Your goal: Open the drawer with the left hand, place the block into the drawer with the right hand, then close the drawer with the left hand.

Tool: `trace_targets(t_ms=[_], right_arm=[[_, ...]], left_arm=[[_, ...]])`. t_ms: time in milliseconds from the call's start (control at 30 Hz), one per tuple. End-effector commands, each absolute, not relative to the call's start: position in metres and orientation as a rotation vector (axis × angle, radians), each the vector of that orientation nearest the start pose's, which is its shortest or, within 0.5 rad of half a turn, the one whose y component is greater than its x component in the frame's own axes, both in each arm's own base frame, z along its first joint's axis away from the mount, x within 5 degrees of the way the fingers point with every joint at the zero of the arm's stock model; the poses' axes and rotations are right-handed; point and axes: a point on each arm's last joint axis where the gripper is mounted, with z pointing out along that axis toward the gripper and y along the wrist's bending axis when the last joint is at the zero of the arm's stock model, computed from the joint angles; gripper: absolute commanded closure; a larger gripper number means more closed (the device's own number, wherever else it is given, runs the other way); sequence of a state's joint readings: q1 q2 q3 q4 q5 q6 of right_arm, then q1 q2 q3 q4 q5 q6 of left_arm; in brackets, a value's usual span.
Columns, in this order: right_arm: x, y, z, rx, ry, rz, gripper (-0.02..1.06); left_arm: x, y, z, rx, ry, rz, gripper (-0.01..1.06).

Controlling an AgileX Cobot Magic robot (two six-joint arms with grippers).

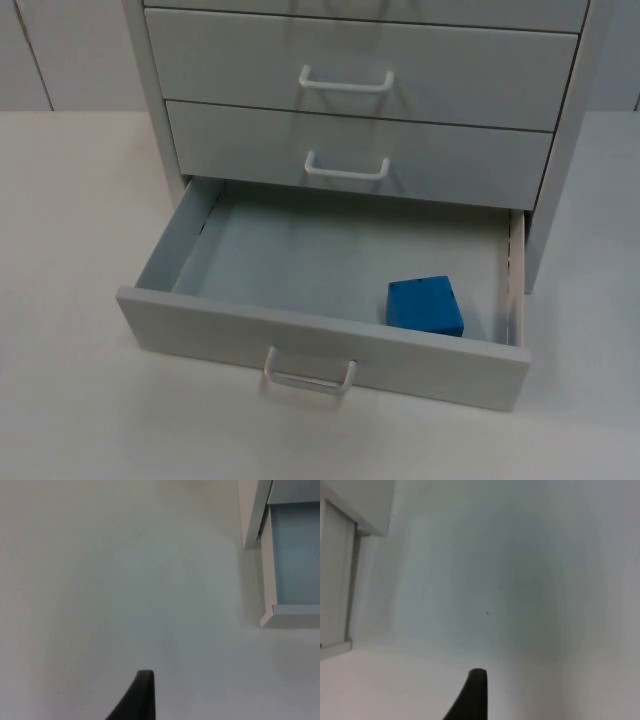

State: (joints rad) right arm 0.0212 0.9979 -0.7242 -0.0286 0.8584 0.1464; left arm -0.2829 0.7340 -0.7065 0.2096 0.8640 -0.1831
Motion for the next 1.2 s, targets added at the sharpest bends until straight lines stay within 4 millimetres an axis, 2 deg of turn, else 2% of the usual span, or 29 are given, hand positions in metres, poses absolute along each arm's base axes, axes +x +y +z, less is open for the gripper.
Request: trace_targets(t_ms=[0, 233, 367, 433, 533, 800, 1167], right_arm=[[0.174, -0.002, 0.279, 0.112, 2.611, 0.032, 0.22], [0.174, -0.001, 0.278, 0.044, 2.623, 0.008, 0.22], [0.183, 0.018, 0.269, -0.113, 2.649, 0.017, 0.22], [0.188, 0.025, 0.265, -0.137, 2.653, 0.031, 0.22], [0.194, 0.026, 0.26, -0.098, 2.666, 0.045, 0.22], [0.193, 0.025, 0.261, -0.113, 2.659, 0.019, 0.22], [0.193, 0.028, 0.264, -0.07, 2.674, 0.075, 0.22]], left_arm=[[0.127, -0.02, 0.314, 0.198, 2.33, 0.051, 0.0], [0.127, -0.019, 0.314, 0.201, 2.328, 0.058, 0.0], [0.127, -0.019, 0.314, 0.205, 2.326, 0.069, 0.0], [0.127, -0.019, 0.314, 0.205, 2.326, 0.069, 0.0], [0.127, -0.019, 0.314, 0.205, 2.326, 0.069, 0.0], [0.127, -0.018, 0.314, 0.208, 2.324, 0.078, 0.0], [0.127, -0.018, 0.314, 0.208, 2.324, 0.078, 0.0]])
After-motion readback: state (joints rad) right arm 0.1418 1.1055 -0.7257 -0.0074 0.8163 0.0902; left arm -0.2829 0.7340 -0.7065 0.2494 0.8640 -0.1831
